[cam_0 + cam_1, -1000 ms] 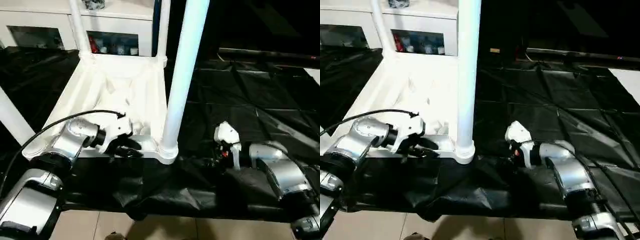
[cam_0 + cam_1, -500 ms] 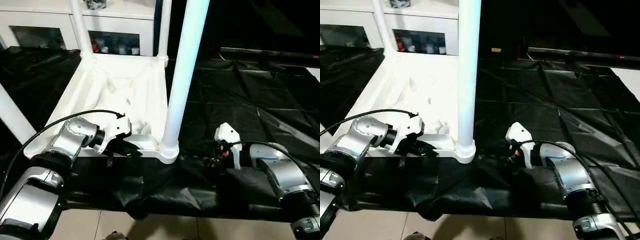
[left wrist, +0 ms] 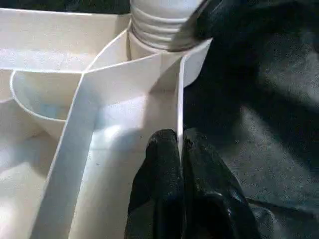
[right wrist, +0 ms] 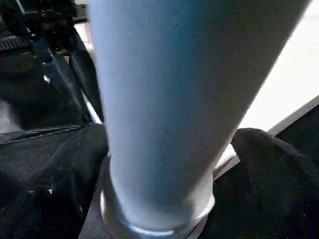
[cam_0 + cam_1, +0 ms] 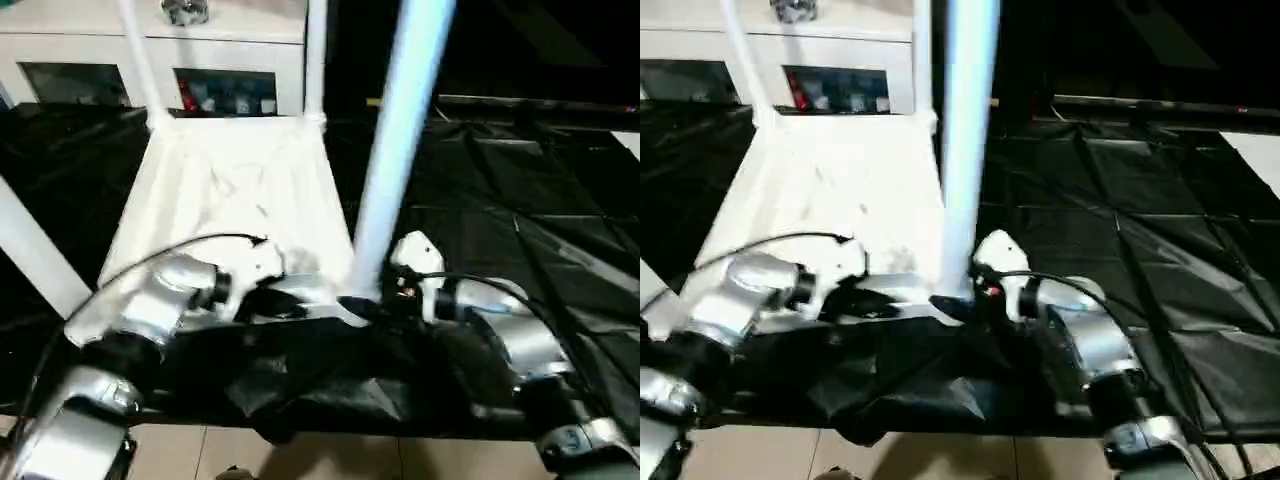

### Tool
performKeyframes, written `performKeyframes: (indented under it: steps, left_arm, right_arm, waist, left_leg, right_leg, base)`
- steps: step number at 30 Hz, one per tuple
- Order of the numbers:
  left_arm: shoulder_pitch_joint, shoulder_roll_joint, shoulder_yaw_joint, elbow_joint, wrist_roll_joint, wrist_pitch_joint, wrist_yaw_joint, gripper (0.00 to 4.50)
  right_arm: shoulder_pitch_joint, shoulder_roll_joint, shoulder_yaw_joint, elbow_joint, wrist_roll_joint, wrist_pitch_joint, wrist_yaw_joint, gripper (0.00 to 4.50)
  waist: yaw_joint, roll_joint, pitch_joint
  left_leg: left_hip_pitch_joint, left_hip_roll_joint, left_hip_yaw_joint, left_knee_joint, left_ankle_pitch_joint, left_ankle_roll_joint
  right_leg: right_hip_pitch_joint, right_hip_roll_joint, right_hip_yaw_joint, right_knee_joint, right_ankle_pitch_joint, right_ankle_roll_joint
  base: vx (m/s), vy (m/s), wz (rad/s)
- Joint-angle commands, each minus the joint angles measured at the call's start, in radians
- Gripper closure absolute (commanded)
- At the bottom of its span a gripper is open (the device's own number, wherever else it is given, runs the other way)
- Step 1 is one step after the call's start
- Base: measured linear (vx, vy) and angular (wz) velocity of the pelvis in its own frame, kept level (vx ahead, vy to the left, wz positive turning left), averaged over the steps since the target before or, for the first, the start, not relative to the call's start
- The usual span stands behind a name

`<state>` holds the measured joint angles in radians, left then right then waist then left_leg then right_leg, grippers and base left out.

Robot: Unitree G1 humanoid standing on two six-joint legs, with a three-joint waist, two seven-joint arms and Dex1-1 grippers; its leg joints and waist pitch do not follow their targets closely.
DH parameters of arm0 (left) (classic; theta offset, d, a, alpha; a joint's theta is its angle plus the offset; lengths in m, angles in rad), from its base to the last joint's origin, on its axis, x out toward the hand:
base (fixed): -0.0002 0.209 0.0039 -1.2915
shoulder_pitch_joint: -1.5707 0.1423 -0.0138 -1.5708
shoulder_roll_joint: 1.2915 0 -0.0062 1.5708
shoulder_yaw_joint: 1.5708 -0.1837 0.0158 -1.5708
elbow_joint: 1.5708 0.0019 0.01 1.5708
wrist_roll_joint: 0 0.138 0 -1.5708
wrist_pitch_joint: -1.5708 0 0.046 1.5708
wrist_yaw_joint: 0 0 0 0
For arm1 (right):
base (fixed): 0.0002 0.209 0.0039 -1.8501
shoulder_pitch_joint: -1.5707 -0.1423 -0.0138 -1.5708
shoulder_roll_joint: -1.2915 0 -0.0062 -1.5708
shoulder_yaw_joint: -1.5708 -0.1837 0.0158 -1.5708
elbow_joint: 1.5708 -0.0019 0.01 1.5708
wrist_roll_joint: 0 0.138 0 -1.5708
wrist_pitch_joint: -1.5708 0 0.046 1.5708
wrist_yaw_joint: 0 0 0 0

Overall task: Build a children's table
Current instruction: Rotate leg to tighten

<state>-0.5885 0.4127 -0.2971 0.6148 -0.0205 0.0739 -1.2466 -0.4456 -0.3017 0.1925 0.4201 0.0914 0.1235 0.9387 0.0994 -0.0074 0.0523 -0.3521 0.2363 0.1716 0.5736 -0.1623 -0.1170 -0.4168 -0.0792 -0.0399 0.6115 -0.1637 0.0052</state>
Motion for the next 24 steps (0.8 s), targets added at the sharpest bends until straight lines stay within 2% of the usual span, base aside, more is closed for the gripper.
performKeyframes:
  steps: [1, 5, 10, 16, 20, 21, 22, 24]
  left_arm:
    - [0.040, -0.025, -0.011, -0.019, -0.031, 0.029, 0.005, 4.50]
    - [0.072, -0.023, -0.006, -0.090, -0.013, 0.081, 0.031, 4.50]
    - [0.073, -0.019, -0.004, -0.104, -0.011, 0.092, 0.041, 4.50]
    - [0.081, -0.021, 0.003, -0.127, -0.001, 0.119, 0.070, 4.50]
    - [0.067, -0.052, 0.020, -0.115, 0.020, 0.146, 0.163, 4.50]
    - [0.052, -0.083, 0.031, -0.103, 0.030, 0.164, 0.233, 4.50]
    - [0.048, -0.095, 0.034, -0.101, 0.032, 0.171, 0.254, 4.50]
    - [0.025, -0.153, 0.047, -0.096, 0.042, 0.209, 0.350, 4.50]
  right_arm:
    - [-0.025, 0.003, 0.012, 0.032, -0.011, -0.009, 0.000, 0.02]
    - [-0.066, 0.013, 0.038, 0.111, -0.047, -0.040, 0.005, 0.47]
    - [-0.086, 0.019, 0.031, 0.137, -0.035, -0.035, 0.017, 0.70]
    - [-0.097, 0.041, 0.019, 0.171, -0.014, -0.041, 0.031, 1.32]
    - [-0.109, 0.085, -0.006, 0.236, -0.015, -0.049, -0.060, 1.65]
    - [-0.125, 0.130, -0.034, 0.292, -0.019, -0.043, -0.162, 1.69]
    - [-0.131, 0.144, -0.041, 0.310, -0.022, -0.043, -0.196, 1.70]
    - [-0.157, 0.206, -0.065, 0.385, -0.033, -0.045, -0.338, 1.72]
  waist:
    - [-0.003, -0.012, -0.062]
    - [-0.011, -0.014, -0.062]
    - [-0.016, -0.019, -0.061]
    - [-0.019, -0.019, -0.060]
    - [-0.028, -0.019, -0.058]
    - [-0.032, -0.024, -0.058]
    - [-0.036, -0.020, -0.055]
    - [-0.042, -0.025, -0.057]
  left_leg:
    - [0.002, -0.016, 0.013, -0.065, -0.308, 0.008]
    - [-0.001, -0.017, 0.014, -0.064, -0.294, 0.013]
    - [-0.004, -0.020, 0.015, -0.064, -0.287, 0.020]
    - [-0.002, -0.018, 0.014, -0.065, -0.302, 0.018]
    - [0.000, -0.019, 0.013, -0.066, -0.324, 0.010]
    - [-0.001, -0.021, 0.013, -0.065, -0.327, 0.008]
    - [0.001, -0.022, 0.012, -0.067, -0.337, 0.001]
    - [-0.004, -0.024, 0.009, -0.067, -0.335, -0.007]
  right_leg:
    - [0.047, -0.036, 0.023, -0.079, -0.353, -0.172]
    - [0.047, -0.036, 0.023, -0.078, -0.342, -0.172]
    - [0.048, -0.035, 0.023, -0.082, -0.367, -0.156]
    - [0.045, -0.035, 0.022, -0.084, -0.389, -0.151]
    - [0.041, -0.035, 0.021, -0.087, -0.414, -0.154]
    - [0.041, -0.035, 0.020, -0.089, -0.437, -0.146]
    - [0.037, -0.035, 0.019, -0.094, -0.474, -0.136]
    - [0.042, -0.037, 0.016, -0.095, -0.506, -0.117]
  base:
    - [0.000, 0.000, 0.00]
    - [0.000, 0.000, 0.00]
    - [0.000, 0.000, 0.00]
    - [0.000, 0.000, 0.00]
    - [0.000, 0.000, 0.00]
    - [0.000, 0.000, 0.00]
    - [0.000, 0.000, 0.00]
    - [0.000, 0.000, 0.00]
